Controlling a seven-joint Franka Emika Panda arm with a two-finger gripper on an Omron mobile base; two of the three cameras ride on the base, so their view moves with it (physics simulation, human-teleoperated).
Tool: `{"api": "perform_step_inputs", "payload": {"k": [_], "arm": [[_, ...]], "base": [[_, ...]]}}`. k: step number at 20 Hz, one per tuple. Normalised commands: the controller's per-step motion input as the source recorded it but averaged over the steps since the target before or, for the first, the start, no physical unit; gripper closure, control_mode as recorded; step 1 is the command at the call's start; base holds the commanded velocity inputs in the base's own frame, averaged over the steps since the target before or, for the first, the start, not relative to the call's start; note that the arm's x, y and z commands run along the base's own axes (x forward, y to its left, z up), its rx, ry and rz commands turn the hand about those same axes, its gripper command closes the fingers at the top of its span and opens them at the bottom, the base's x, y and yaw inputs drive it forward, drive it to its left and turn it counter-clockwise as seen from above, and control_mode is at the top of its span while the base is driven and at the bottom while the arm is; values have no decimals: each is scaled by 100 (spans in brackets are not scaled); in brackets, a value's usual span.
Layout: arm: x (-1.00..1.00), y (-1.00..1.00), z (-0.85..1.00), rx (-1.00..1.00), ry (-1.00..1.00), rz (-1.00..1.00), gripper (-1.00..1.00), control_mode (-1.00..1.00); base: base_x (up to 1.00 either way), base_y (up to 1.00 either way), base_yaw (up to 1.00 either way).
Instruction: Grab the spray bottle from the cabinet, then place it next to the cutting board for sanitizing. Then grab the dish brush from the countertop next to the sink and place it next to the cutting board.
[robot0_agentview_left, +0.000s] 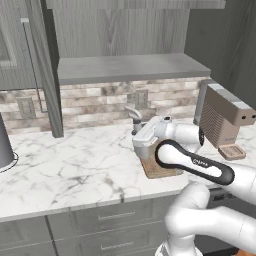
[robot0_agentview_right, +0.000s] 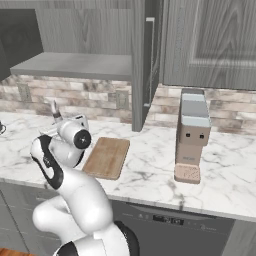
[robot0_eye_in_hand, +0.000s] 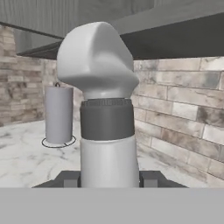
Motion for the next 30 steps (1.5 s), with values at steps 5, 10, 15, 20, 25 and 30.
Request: {"api": "perform_step_inputs", "payload": {"k": [5, 10, 15, 20, 25, 30], "arm": [[15, 0, -42, 0, 0, 12, 100, -100], [10, 0, -25, 0, -2, 12, 100, -100], [2, 3, -28, 10, 0, 3, 100, -100], [0, 7, -24, 9, -1, 0, 100, -100], [0, 3, -21, 4, 0, 0, 100, -100], [0, 5, -20, 0, 0, 0, 100, -100]], "base": [[0, 0, 0], [0, 0, 0], [0, 0, 0], [0, 0, 0], [0, 0, 0], [0, 0, 0]]}}
